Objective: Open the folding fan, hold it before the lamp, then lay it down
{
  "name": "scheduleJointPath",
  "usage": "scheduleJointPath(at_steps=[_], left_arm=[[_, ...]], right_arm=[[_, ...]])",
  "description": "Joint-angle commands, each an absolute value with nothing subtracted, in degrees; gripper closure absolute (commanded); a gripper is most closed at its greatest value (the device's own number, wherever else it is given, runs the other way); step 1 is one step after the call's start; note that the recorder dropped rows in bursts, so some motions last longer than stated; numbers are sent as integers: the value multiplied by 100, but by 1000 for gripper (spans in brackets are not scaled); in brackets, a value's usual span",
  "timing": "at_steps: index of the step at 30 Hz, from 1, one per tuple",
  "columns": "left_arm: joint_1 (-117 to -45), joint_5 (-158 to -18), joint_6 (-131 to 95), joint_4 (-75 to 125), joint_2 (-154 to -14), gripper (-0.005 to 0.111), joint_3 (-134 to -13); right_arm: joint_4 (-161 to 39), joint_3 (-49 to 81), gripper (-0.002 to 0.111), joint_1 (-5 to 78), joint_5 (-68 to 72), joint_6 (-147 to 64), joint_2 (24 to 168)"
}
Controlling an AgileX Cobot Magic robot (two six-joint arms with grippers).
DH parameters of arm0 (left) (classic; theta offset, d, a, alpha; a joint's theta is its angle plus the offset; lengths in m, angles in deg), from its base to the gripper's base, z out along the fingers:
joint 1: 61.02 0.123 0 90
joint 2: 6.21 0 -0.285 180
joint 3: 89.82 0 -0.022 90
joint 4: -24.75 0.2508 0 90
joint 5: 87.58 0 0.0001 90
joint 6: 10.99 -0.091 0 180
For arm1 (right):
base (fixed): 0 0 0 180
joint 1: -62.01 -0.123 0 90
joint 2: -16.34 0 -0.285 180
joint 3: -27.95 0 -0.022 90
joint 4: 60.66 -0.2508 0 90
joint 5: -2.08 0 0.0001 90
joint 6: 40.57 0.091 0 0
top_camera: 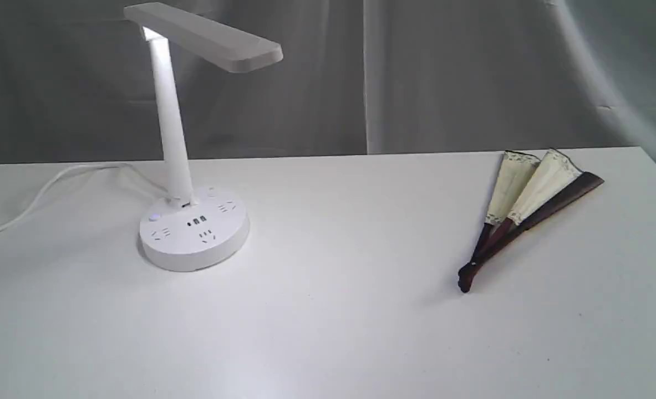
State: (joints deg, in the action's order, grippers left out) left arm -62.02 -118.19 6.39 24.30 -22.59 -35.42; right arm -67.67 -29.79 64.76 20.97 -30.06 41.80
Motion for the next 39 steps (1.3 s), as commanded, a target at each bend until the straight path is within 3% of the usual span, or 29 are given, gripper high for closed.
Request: scheduleJointPath(at_steps=[1,23,31,39], left_arm=[[-6232,-11882,676,2568,-2710,107,-3737],[-6232,-11312,649,2359,-5658,107,-4161],[-6232,-11644,-458,1810,-6725,104,-4503],[-6232,-11795,-987,1441,-7636,103,-4932]], right_arm=[[-6697,-2676,108,6459,2240,-2998,4785],[-6697,-1975,108,6459,1585,-3141,8170],[-6778,-1268,79,6471,2229,-3141,9294],[-6946,-263,76,6471,2600,-3153,10455]])
